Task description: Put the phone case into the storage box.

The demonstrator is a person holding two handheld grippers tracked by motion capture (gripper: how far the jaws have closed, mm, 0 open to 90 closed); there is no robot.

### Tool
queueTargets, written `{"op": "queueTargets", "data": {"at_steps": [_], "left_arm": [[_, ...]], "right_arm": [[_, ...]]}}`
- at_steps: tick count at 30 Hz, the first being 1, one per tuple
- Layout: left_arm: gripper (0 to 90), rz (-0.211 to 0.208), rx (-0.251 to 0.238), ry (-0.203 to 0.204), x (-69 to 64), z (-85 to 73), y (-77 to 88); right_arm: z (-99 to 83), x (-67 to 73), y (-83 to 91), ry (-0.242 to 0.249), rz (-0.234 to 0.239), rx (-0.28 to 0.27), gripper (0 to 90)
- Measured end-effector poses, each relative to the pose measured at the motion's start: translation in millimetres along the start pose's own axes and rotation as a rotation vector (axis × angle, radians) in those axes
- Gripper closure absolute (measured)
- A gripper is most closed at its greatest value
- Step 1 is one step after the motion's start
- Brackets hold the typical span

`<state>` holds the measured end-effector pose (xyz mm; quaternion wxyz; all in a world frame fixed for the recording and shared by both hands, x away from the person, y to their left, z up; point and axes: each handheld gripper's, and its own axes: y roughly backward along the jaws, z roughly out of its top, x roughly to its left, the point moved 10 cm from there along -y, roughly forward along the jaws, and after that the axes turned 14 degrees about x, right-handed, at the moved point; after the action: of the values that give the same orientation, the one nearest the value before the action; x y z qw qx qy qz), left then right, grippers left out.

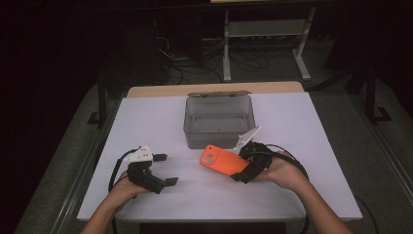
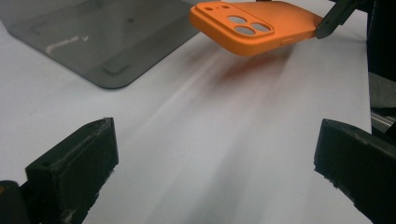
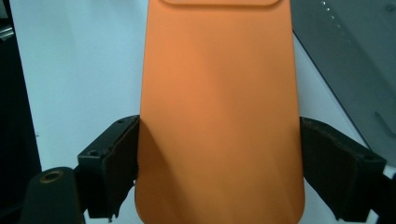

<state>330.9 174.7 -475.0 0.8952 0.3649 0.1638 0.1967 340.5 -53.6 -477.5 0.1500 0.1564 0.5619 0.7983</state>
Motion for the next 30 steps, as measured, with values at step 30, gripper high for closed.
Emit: {"op": "queueTargets", "data": {"at_steps": [30], "left_arm": [[0.0,-0.018,-0.052,-0.033,-3.9,33.9,-7.2]], "right_arm": [[0.8,-0.1,0.9,0.004,0.000,-0.008,16.0]]}}
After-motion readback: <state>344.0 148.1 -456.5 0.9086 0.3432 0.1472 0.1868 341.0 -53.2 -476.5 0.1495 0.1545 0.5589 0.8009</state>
